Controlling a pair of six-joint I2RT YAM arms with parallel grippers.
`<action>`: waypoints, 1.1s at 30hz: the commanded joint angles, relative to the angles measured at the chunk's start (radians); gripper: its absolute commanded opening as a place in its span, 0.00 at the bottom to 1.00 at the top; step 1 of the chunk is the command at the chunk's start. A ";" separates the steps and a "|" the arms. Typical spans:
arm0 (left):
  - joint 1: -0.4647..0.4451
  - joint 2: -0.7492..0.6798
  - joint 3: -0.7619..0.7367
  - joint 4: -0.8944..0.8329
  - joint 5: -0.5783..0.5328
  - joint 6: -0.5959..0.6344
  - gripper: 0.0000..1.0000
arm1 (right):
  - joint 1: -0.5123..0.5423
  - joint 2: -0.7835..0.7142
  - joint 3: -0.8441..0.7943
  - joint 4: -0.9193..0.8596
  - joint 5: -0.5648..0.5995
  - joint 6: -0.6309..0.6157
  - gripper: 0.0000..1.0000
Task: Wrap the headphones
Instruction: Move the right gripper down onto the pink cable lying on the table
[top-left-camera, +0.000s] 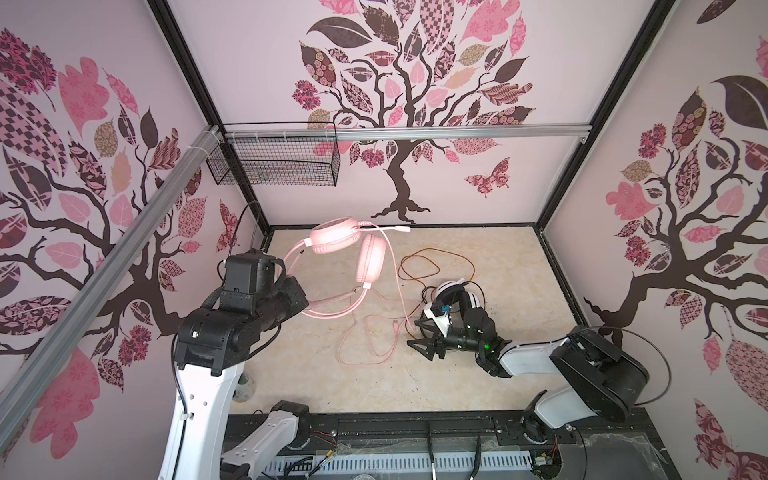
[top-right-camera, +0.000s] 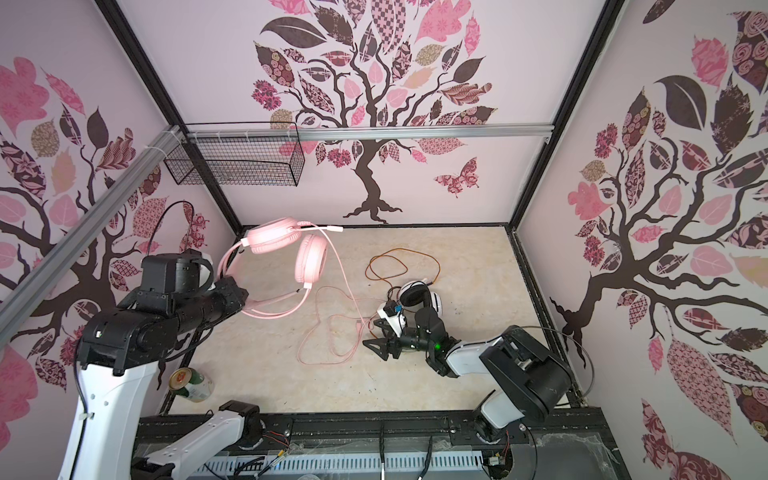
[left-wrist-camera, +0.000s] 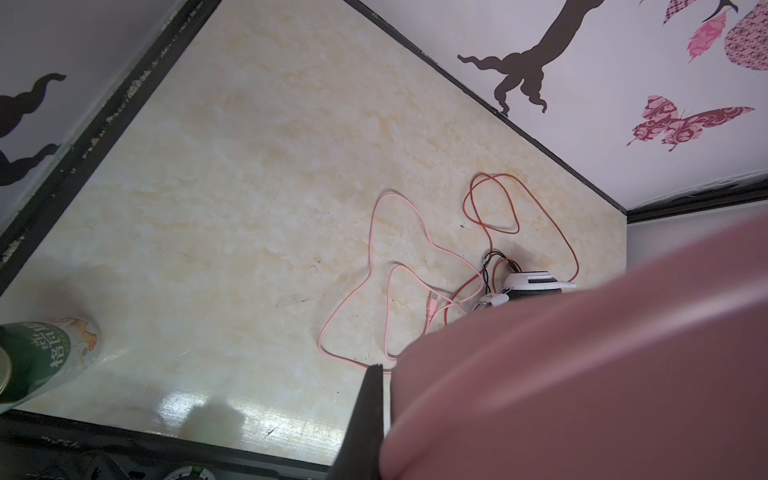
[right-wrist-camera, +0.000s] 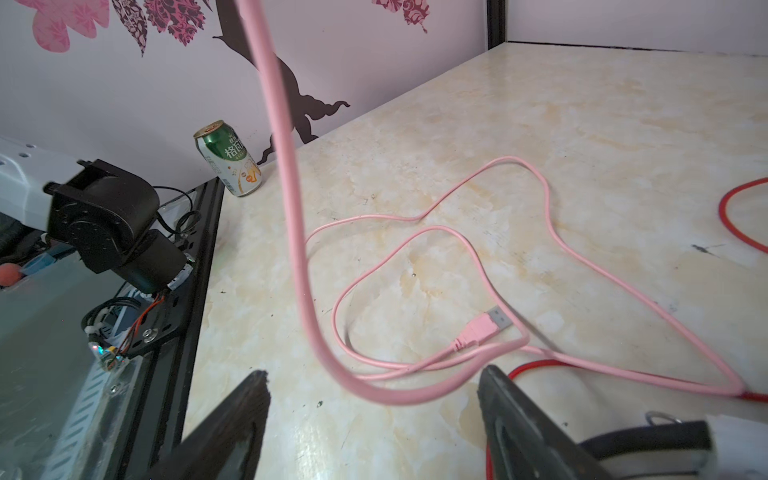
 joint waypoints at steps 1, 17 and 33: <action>0.005 -0.054 0.022 0.046 -0.022 0.003 0.00 | 0.005 0.065 0.020 0.181 0.023 -0.004 0.81; 0.003 -0.157 0.189 -0.028 -0.121 -0.052 0.00 | 0.097 0.233 0.027 0.329 0.134 -0.037 0.83; -0.044 -0.142 0.290 -0.089 -0.159 -0.052 0.00 | 0.118 0.511 0.219 0.513 0.143 0.057 0.70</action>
